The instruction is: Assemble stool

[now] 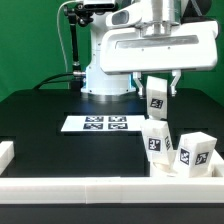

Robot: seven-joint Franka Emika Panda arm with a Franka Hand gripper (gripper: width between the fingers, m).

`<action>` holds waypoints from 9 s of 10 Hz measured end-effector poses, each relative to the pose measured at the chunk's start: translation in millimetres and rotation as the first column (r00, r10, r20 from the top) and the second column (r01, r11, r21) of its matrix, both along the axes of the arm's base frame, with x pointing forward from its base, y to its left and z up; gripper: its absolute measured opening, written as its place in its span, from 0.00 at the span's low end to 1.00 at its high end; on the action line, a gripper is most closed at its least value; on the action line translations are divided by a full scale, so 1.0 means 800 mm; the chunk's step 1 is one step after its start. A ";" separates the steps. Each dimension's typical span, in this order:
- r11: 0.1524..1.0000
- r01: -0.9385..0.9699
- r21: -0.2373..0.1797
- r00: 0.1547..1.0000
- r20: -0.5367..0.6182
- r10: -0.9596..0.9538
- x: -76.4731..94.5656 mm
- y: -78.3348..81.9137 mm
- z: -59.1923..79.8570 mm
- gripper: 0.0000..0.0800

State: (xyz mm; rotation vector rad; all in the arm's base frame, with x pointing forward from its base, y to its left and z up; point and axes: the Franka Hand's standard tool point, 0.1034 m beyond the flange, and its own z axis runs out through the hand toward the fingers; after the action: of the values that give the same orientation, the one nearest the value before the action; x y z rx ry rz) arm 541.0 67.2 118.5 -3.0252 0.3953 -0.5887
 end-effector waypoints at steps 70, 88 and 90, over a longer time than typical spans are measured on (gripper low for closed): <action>0.983 -0.158 -0.099 0.964 0.200 0.175 0.081 0.066 -0.035 0.80; 0.983 -0.174 -0.062 0.974 0.135 0.181 0.081 0.069 0.002 0.81; 0.983 -0.175 -0.057 0.978 0.107 0.181 0.080 0.064 -0.001 0.81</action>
Offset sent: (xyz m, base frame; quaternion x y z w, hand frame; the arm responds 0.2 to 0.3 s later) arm 0.0535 0.0310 -0.0118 0.0118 0.0774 -0.0223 0.9967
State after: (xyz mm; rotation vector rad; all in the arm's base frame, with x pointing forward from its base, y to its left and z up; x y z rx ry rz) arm 605.2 118.7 117.5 -3.0098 0.1053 -0.7587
